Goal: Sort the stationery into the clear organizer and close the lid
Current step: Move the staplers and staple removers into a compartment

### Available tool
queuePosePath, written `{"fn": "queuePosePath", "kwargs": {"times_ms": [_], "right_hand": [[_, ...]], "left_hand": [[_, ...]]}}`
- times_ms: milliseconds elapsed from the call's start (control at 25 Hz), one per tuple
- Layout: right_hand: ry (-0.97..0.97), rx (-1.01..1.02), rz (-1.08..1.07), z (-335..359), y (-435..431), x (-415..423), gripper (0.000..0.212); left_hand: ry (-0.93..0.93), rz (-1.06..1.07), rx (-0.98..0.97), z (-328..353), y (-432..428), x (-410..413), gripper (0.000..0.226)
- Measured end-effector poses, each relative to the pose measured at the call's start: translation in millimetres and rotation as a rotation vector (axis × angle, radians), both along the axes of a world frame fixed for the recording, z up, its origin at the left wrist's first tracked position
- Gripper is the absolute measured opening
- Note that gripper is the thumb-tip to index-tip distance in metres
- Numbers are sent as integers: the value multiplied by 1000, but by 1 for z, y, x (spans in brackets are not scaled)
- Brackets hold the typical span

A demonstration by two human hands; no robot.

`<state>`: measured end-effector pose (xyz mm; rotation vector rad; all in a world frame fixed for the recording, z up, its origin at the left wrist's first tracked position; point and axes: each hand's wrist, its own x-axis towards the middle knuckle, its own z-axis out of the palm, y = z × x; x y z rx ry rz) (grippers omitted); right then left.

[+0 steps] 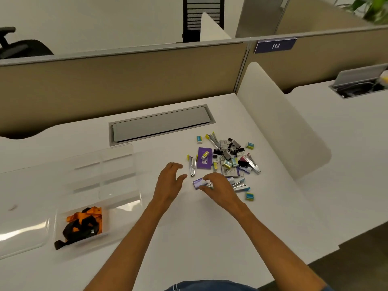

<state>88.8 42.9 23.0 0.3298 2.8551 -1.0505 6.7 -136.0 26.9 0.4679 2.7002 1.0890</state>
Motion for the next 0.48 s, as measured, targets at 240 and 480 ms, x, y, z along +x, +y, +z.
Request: {"fn": "queuePosePath", "kwargs": {"times_ms": [240,480], "right_hand": [[-125,-19,-132,-8,80,8,37],[-228,83,-129,-11,134,21,50]], "left_hand": [[-99,73,-114,-20,61,-34,42],[-218,160,-273,-37,90,-53,65]]}}
